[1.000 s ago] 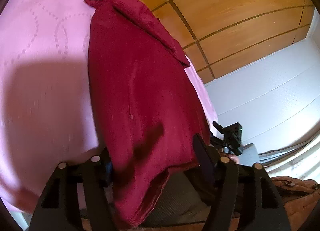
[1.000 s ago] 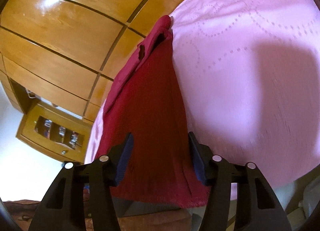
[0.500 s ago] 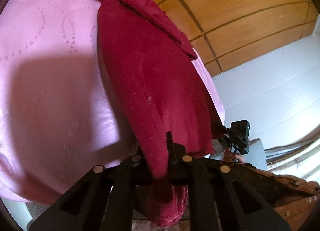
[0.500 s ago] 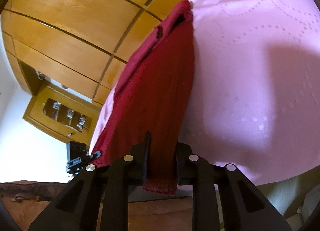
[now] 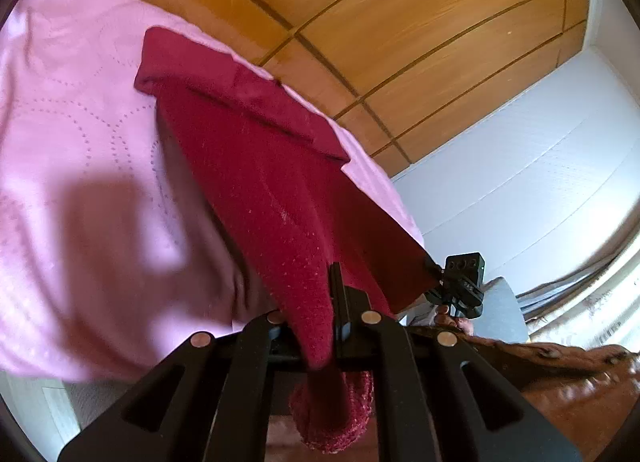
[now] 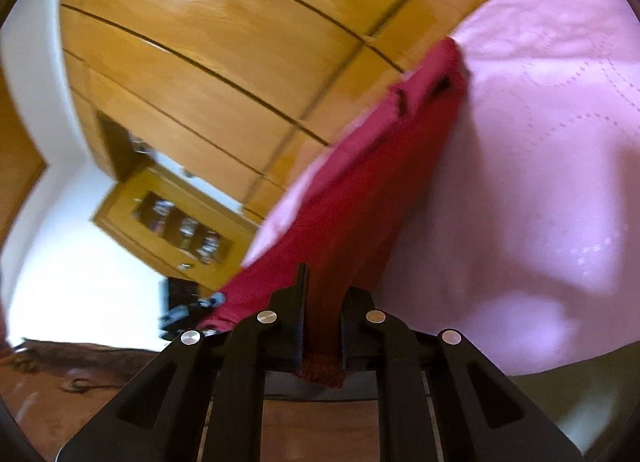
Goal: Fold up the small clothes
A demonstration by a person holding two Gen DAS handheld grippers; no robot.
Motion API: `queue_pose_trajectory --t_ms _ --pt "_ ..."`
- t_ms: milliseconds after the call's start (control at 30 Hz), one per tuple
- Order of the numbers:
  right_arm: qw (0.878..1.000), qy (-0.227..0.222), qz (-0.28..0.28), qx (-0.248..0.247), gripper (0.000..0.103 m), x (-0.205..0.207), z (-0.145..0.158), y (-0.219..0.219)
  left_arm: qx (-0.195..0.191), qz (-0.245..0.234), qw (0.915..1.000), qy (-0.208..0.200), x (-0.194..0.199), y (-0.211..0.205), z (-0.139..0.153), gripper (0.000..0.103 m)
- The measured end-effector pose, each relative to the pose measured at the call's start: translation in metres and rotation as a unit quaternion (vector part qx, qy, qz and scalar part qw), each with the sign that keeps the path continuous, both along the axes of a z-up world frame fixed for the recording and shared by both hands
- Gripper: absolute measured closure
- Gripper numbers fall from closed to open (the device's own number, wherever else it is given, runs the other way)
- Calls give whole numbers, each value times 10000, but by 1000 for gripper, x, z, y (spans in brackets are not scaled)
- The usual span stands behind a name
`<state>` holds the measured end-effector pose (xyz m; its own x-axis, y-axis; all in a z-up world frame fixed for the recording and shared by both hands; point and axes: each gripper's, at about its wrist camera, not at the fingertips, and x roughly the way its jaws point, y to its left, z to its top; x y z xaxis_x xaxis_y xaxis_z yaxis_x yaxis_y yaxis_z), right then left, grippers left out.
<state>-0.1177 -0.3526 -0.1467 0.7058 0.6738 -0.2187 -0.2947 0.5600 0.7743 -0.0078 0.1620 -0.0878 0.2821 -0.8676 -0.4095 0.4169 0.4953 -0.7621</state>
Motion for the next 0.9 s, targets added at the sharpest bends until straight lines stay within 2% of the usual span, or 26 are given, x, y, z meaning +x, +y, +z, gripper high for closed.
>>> queue_pose_trajectory --t_ms 167,300,367,500,633,767,900 --pt "9959 -683 238 547 92 -29 19 -2 -155 72 9999 12 -17 26 13 98" --pt "9883 -1041 258 1088 92 -48 22 -8 -516 139 9985 132 -32 37 18 97" --pt "9861 -1104 222 1219 92 -48 22 -9 -561 160 9981 198 -33 36 17 97" --pt "9859 -908 160 1400 92 -23 16 -16 -717 204 9962 457 -6 32 9 97" --pt "9860 -628 -3 1545 92 21 14 -22 -938 407 9909 878 40 26 -4 96" --pt "9872 -425 -163 1526 92 69 24 -30 -1032 576 9886 938 86 20 -4 97" --pt "9872 -55 -381 1546 92 116 24 -38 -834 767 9887 977 133 14 -9 94"
